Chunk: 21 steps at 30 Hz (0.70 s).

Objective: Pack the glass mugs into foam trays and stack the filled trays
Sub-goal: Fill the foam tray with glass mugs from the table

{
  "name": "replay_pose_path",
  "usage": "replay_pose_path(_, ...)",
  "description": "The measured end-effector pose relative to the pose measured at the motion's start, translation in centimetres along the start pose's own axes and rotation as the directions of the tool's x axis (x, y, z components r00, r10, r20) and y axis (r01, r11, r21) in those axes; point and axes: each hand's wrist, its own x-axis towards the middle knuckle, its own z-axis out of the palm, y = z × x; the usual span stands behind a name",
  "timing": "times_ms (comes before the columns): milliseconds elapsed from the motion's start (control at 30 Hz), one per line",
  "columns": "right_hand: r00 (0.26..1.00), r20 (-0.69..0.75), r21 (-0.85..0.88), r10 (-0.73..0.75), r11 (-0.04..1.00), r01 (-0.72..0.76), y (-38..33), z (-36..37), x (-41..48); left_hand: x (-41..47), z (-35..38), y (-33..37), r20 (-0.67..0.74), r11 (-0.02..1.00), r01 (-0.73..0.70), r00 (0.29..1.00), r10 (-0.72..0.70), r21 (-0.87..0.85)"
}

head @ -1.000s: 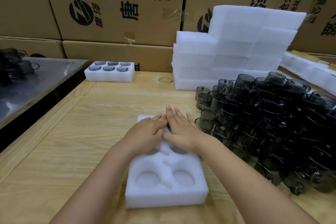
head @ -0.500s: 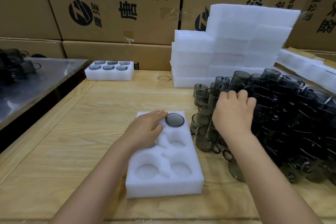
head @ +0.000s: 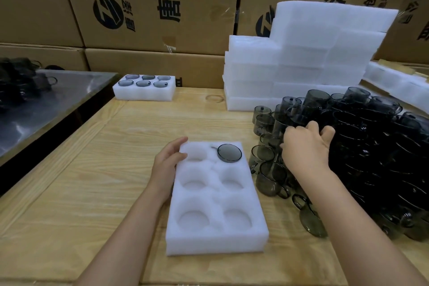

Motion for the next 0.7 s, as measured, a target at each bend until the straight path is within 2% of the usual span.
replay_pose_path(133,0.991,-0.115,0.184,-0.066,0.979,0.086,-1.3,-1.4,-1.1,0.2,0.0,-0.2,0.031,0.999,0.000,1.000,-0.001,0.041)
replay_pose_path(233,0.980,-0.171,0.361,-0.101,0.919,0.158,-2.7,-2.5,-2.2,0.1,0.1,-0.1,0.048,0.997,-0.004,0.999,0.000,0.071)
replay_pose_path(400,0.983,-0.081,0.719,-0.165,0.673,0.173,-4.6,-2.3,-4.0,0.0,0.3,0.0,0.033,0.993,-0.020,0.999,0.016,0.118)
replay_pose_path(467,0.980,-0.073,0.773,-0.184,0.611,0.172,-5.3,-1.7,-4.4,0.0,0.3,0.0,0.033,0.993,-0.023,0.999,0.019,0.114)
replay_pose_path(700,0.979,-0.109,0.808,-0.175,0.558,0.190,-6.2,-0.1,-5.3,0.2,0.1,-0.2,0.043,0.994,-0.014,0.999,0.009,0.108)
